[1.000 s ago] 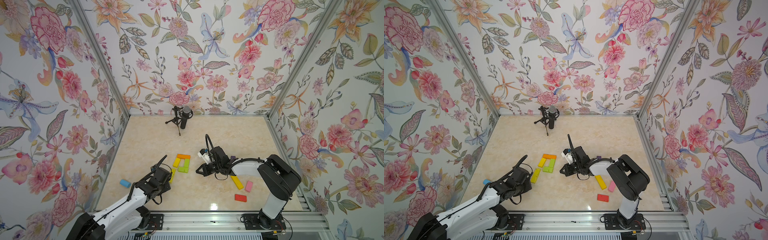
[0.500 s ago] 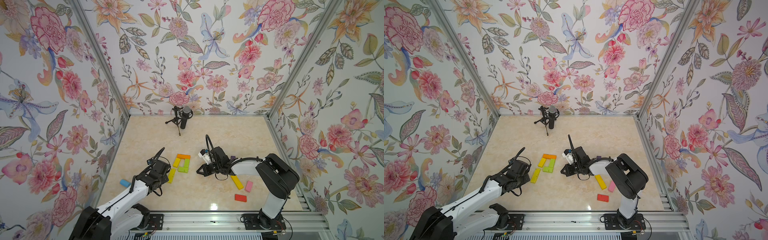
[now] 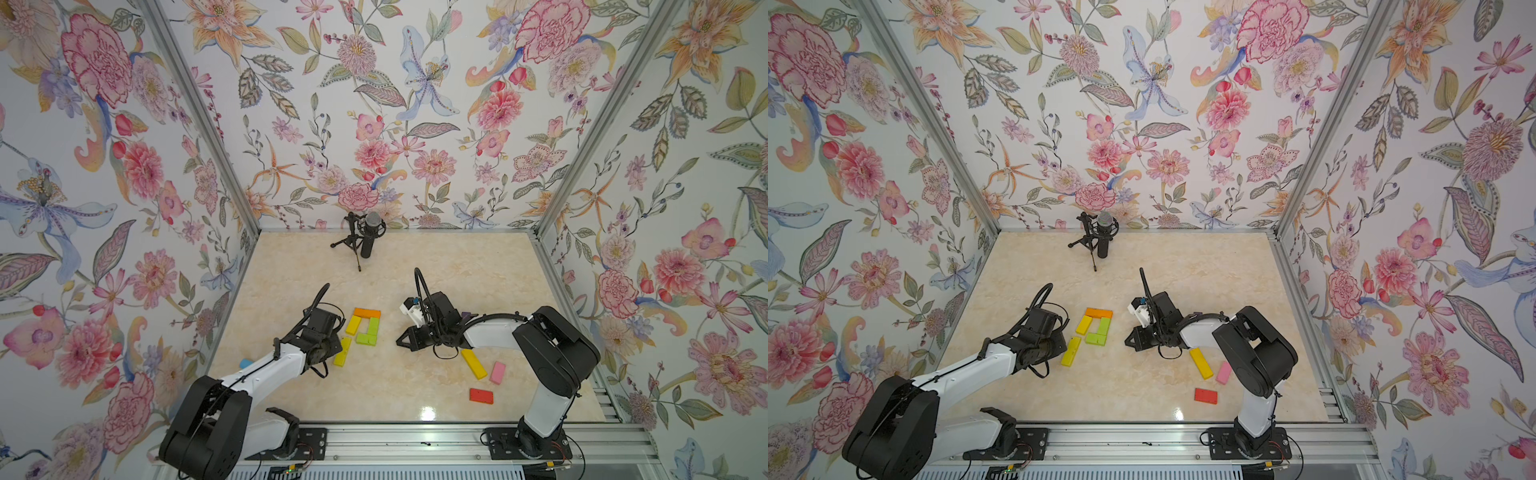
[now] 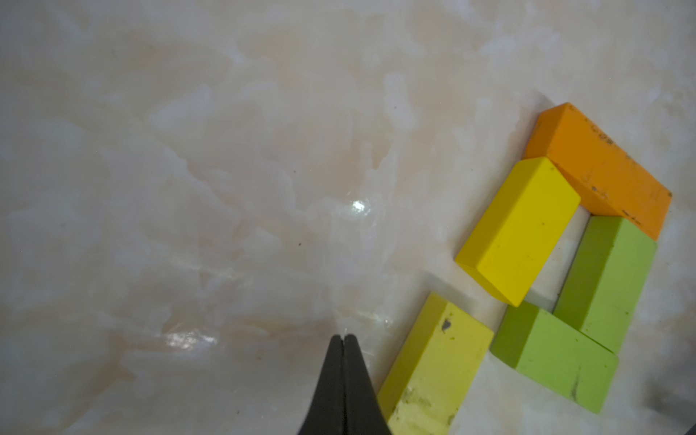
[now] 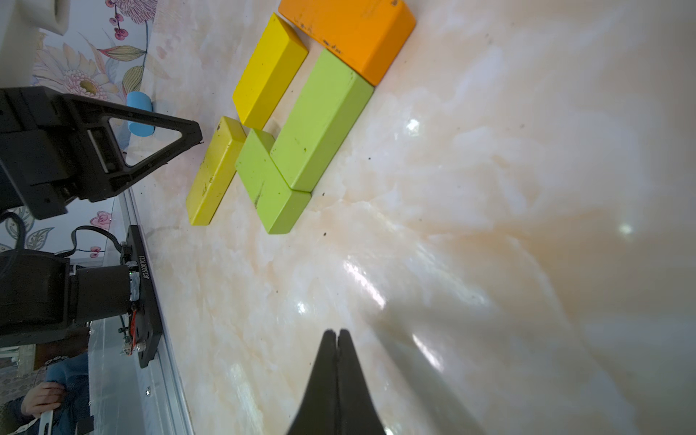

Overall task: Assemble the letter p with building blocks
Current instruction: Assemble the building block at the center of the board.

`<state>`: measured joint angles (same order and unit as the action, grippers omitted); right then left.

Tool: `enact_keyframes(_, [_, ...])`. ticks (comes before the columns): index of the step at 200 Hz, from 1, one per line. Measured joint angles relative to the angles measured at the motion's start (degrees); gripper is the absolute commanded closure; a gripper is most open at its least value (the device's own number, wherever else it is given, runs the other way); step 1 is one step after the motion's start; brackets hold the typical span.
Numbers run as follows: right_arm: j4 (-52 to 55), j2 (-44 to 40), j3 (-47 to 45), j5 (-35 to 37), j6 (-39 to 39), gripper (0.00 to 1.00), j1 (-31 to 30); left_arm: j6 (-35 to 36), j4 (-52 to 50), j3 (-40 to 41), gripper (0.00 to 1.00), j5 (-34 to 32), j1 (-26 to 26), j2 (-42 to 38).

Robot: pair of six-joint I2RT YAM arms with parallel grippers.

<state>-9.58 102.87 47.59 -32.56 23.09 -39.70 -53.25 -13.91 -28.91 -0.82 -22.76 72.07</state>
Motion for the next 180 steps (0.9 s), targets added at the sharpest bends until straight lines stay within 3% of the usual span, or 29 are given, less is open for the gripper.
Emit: enact_keyframes(180, [0.87, 0.33, 0.96, -0.2, 0.0, 1.0, 0.17, 0.98, 3.37, 0.0, 1.0, 3.93, -0.79, 2.75])
